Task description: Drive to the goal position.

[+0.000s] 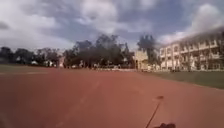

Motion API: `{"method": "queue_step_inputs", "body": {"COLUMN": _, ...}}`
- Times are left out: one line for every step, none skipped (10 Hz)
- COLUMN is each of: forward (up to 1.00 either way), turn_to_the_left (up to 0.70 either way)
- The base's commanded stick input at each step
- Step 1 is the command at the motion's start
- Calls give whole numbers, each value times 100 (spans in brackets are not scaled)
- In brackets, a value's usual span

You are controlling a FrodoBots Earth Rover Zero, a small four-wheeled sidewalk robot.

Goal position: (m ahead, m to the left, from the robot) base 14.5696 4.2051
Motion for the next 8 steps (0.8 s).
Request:
{"method": "queue_step_inputs", "body": {"forward": 70, "turn_to_the_left": 0}}
{"method": "queue_step_inputs", "body": {"forward": 70, "turn_to_the_left": 0}}
{"method": "queue_step_inputs", "body": {"forward": 70, "turn_to_the_left": 0}}
{"method": "queue_step_inputs", "body": {"forward": 70, "turn_to_the_left": 0}}
{"method": "queue_step_inputs", "body": {"forward": 70, "turn_to_the_left": 0}}
{"method": "queue_step_inputs", "body": {"forward": 70, "turn_to_the_left": 0}}
{"method": "queue_step_inputs", "body": {"forward": 70, "turn_to_the_left": 0}}
{"method": "queue_step_inputs", "body": {"forward": 70, "turn_to_the_left": 0}}
